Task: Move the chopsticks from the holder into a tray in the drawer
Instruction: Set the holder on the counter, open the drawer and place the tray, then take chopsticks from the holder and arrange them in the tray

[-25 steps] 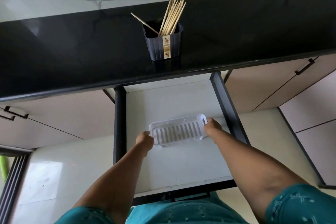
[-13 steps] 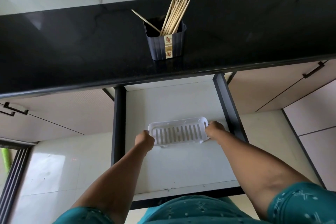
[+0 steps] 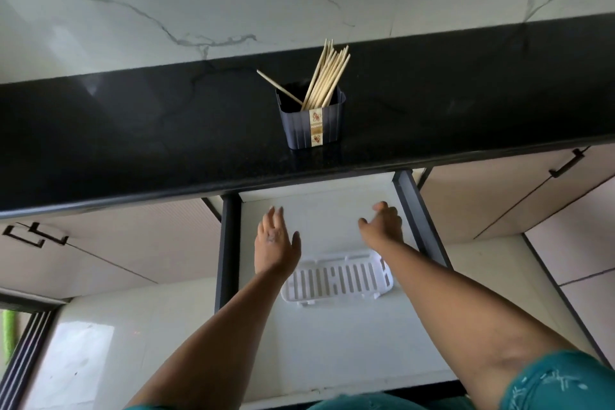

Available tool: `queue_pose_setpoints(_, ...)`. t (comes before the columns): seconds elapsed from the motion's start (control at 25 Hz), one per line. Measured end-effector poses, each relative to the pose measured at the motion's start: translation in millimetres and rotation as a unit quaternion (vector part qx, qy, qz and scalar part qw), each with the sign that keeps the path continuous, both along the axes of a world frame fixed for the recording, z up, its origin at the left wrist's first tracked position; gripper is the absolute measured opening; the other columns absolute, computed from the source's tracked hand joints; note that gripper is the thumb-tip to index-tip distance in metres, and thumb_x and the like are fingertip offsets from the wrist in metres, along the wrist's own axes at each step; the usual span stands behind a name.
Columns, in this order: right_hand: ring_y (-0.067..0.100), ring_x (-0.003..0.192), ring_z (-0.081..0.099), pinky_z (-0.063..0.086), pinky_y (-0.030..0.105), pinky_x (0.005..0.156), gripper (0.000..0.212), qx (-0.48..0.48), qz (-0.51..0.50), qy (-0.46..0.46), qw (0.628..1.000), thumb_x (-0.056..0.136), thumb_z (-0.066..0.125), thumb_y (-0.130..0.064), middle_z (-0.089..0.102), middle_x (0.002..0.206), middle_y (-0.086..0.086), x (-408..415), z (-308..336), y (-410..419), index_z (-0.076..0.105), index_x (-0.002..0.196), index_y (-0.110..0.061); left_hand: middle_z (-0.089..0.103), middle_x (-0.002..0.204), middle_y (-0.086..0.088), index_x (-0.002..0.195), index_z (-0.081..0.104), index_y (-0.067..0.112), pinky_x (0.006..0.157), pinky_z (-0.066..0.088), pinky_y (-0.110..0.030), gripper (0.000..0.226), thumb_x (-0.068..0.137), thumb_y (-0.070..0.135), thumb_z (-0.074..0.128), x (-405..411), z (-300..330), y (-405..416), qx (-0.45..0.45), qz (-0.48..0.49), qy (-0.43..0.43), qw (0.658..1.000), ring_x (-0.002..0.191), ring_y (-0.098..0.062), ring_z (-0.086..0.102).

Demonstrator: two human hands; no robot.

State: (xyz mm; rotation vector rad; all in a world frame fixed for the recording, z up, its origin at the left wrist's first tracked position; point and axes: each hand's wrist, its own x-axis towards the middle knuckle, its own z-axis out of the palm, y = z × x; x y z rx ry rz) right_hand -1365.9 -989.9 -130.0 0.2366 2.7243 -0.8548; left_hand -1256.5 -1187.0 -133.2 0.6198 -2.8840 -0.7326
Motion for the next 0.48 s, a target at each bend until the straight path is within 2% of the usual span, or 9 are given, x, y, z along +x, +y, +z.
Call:
queue_pose_setpoints(0.12, 0.029, 0.111, 0.052, 0.051, 0.041, 0.088, 0.034, -0.063, 0.055, 0.094, 0.992, 0.089, 0.062, -0.024, 0.047, 0.128, 0.009, -30, 46, -36, 0.049, 0.119, -0.016, 0.036, 0.149, -0.008, 0.146, 0.029, 0.016, 0.110, 0.035, -0.040, 0.066, 0.089, 0.036, 0.057, -39, 51, -7, -0.040, -0.037, 0.126, 0.991, 0.136, -0.026, 0.034)
queue_pose_setpoints(0.24, 0.027, 0.103, 0.056, 0.050, 0.035, 0.082, 0.028, -0.111, 0.060, 0.177, 0.976, 0.087, 0.064, -0.023, 0.053, 0.118, 0.009, -67, 96, -67, 0.055, 0.113, -0.015, 0.044, 0.141, -0.009, 0.141, 0.036, 0.013, 0.105, 0.039, -0.039, 0.064, 0.086, 0.038, 0.058, -86, 103, -20, -0.069, -0.018, 0.199, 0.977, 0.130, -0.026, 0.039)
queue_pose_setpoints(0.36, 0.024, 0.101, 0.062, 0.045, 0.027, 0.074, 0.028, -0.158, 0.022, 0.180, 0.971, 0.088, 0.064, -0.031, 0.059, 0.117, 0.007, -111, 134, -87, 0.061, 0.112, -0.015, 0.055, 0.130, -0.009, 0.133, 0.047, 0.012, 0.098, 0.043, -0.040, 0.052, 0.086, 0.033, 0.057, -129, 141, -27, -0.104, -0.041, 0.201, 0.973, 0.121, -0.028, 0.048)
queue_pose_setpoints(0.48, 0.024, 0.110, 0.063, 0.048, 0.028, 0.081, 0.043, -0.182, -0.026, 0.144, 0.972, 0.089, 0.063, -0.039, 0.063, 0.124, 0.007, -156, 155, -95, 0.061, 0.122, -0.013, 0.061, 0.121, -0.010, 0.124, 0.054, 0.012, 0.095, 0.045, -0.040, 0.039, 0.089, 0.029, 0.053, -169, 154, -21, -0.081, -0.089, 0.160, 0.980, 0.116, -0.030, 0.052)
